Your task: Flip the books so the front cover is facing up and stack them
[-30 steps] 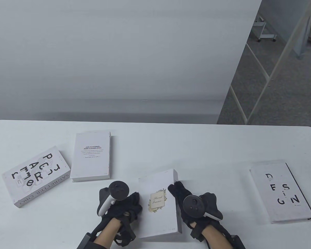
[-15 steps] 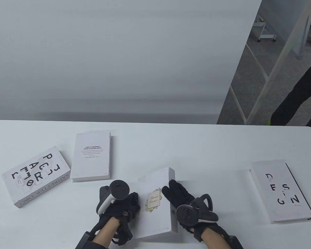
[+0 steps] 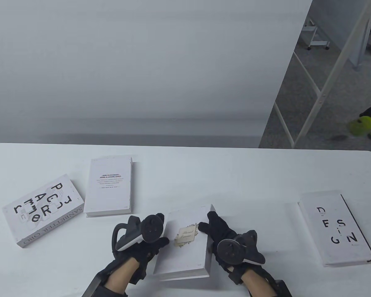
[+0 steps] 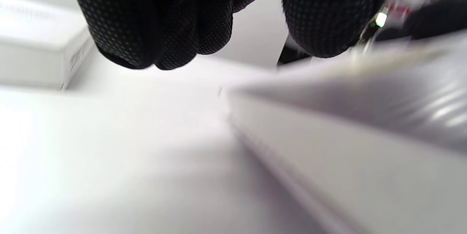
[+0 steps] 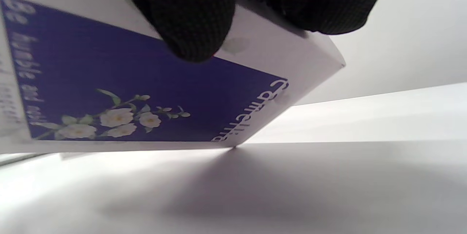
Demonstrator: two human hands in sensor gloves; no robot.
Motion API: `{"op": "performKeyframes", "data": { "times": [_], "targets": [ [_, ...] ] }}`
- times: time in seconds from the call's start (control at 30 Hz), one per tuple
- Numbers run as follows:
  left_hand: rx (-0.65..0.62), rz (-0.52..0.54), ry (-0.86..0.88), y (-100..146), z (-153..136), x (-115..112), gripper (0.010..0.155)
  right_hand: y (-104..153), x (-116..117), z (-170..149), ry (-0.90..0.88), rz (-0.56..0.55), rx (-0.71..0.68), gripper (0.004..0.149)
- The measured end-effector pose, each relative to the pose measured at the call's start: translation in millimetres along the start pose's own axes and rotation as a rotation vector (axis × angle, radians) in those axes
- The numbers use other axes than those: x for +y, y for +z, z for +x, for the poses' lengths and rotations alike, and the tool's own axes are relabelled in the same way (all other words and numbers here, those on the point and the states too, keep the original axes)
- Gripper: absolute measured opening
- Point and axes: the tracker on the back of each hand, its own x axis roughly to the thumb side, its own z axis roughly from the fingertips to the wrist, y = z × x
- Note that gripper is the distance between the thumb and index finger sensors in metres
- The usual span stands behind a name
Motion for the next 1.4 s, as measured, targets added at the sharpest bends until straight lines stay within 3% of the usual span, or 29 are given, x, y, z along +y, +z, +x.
{"op": "performKeyframes", "data": {
  "times": [0.13,0.3,0.6,0.8,1.1,1.4],
  "targets": [
    [-0.006,0.103,-0.055,16,-4,43,0.083,-1,-5,-12,-0.096,-0.032,0.116,0.071],
    [0.034,0.130,-0.188,32,-15,66,0.087,-6,-7,-25,-0.236,-0.050,0.246,0.073],
    [0.039,0.134,-0.281,44,-18,78,0.096,-31,6,-45,-0.627,-0.073,0.490,0.074],
    [0.013,0.168,-0.255,53,-15,89,0.096,-73,28,-65,-0.898,-0.041,0.708,0.073],
    [-0.014,0.165,-0.243,61,-15,99,0.094,-125,59,-72,-1.095,-0.014,0.905,0.075],
    [0.006,0.173,-0.227,65,-23,104,0.093,-143,89,-79,-1.175,0.009,1.020,0.076]
  ]
}}
